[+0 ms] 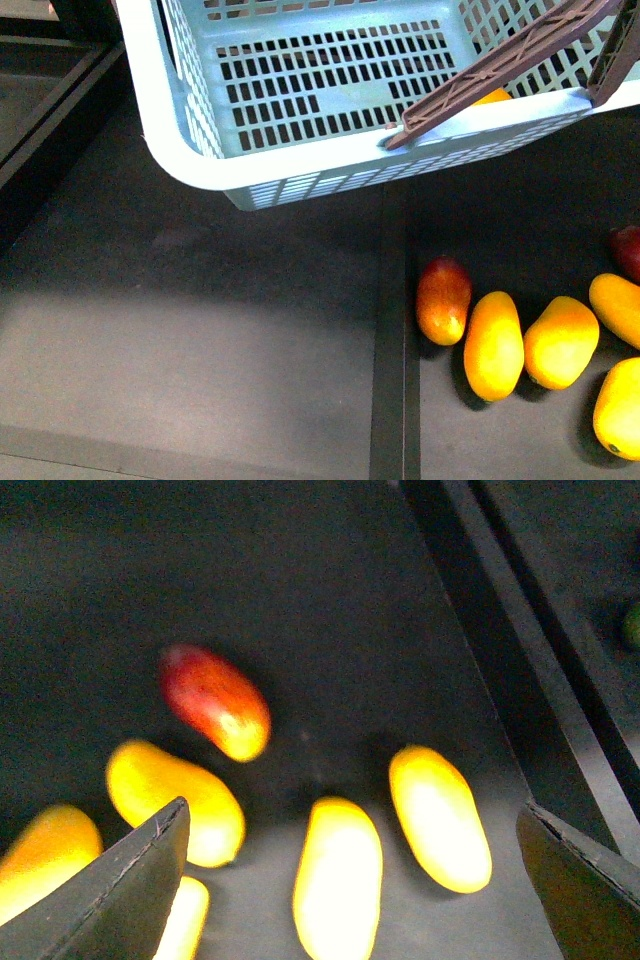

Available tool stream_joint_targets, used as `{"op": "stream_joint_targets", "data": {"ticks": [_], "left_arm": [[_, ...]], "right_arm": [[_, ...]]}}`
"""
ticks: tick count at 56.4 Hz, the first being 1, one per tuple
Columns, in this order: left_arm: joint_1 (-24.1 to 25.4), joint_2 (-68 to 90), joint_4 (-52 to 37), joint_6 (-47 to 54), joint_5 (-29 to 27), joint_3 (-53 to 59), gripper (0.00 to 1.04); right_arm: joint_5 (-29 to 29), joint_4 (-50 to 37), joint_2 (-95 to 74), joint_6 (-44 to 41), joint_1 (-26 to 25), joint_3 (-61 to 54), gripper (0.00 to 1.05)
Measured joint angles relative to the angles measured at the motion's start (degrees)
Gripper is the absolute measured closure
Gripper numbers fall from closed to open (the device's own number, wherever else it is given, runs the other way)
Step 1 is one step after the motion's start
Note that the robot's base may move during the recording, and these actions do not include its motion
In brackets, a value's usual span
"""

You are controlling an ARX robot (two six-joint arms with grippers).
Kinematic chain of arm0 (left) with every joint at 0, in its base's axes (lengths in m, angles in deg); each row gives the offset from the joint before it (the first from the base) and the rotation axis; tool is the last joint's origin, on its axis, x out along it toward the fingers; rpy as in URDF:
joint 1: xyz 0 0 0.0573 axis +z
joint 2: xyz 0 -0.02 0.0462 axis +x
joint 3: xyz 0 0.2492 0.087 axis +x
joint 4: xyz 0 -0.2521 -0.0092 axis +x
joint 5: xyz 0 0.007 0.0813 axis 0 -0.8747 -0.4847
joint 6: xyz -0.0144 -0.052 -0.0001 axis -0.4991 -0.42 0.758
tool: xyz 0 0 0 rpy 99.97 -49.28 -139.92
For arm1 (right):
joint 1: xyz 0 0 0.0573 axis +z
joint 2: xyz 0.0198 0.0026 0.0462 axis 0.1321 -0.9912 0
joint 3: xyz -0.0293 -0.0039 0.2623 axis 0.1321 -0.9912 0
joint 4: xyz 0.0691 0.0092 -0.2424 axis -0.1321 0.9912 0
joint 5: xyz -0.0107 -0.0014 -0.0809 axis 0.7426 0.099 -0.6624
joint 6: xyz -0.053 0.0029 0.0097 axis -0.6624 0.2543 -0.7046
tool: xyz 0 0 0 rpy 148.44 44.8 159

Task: Pick lemon and mango into basket

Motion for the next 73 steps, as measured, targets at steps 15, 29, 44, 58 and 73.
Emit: {"op": "stream_joint_targets", "data": {"ticks": [15, 29, 44, 58, 73], "left_arm": [[0.22, 0.0, 0.0, 0.15, -1.36, 0.0, 0.99], [0.24, 0.0, 0.0, 0.11, -0.9, 0.0, 0.99], [0.26, 0.0, 0.0, 0.11, -1.03, 0.0, 0.99], [0.31, 0.0, 0.0, 0.11, -0.94, 0.0, 0.99], [0.31, 0.0, 0.0, 0.11, -0.94, 0.0, 0.99]], "right_arm": [[-0.11, -1.68, -18.6, -17.99, 5.01, 6.12, 0.09], [-2.99, -3.8, -36.65, -20.72, 11.54, 14.71, 0.09], [-3.08, -3.63, -43.65, -17.38, 14.75, 21.05, 0.09], [-3.58, -3.23, -49.2, -12.63, 15.63, 25.16, 0.09], [-2.84, -3.39, -53.79, -5.14, 15.04, 27.56, 0.09]]}}
